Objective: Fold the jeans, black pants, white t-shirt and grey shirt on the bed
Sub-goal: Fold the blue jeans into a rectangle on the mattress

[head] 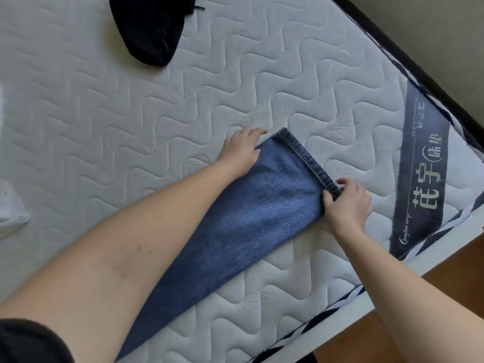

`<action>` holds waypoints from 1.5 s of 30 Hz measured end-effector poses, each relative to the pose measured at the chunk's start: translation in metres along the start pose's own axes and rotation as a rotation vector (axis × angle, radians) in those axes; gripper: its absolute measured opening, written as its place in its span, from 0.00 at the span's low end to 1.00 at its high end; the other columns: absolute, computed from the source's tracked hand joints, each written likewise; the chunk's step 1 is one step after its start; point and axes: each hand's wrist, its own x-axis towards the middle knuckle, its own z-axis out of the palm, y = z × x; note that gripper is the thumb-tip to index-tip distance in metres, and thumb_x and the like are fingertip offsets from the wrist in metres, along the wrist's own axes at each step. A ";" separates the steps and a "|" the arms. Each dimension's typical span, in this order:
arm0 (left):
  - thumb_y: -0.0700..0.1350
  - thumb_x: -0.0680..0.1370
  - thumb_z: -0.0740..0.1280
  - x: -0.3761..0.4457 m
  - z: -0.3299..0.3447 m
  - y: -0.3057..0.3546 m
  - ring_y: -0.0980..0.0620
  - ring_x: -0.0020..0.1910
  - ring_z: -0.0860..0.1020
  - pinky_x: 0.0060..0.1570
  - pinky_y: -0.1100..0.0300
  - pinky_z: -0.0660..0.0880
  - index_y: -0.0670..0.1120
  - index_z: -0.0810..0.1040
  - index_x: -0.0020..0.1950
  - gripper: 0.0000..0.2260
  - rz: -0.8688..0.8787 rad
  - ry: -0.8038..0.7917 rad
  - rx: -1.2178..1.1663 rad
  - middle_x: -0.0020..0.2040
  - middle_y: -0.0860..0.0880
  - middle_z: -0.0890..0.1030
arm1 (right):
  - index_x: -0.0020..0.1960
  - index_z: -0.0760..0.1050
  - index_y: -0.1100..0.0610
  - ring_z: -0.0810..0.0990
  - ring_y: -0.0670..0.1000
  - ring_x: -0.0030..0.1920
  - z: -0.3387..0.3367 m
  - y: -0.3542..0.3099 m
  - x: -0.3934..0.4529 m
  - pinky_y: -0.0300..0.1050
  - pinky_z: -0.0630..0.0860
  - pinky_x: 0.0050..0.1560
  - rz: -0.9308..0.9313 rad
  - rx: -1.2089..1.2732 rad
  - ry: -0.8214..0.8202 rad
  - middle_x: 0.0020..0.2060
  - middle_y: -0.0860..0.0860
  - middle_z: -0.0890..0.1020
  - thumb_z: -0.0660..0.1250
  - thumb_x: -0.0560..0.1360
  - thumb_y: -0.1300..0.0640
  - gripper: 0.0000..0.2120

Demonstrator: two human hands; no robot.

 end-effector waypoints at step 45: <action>0.56 0.79 0.63 -0.471 0.017 -0.409 0.41 0.55 0.76 0.49 0.50 0.70 0.47 0.72 0.53 0.12 -0.720 0.018 -0.092 0.54 0.46 0.78 | 0.59 0.76 0.57 0.76 0.58 0.55 0.266 -0.316 -0.306 0.48 0.72 0.53 -1.039 -0.537 -0.596 0.55 0.56 0.77 0.69 0.75 0.56 0.13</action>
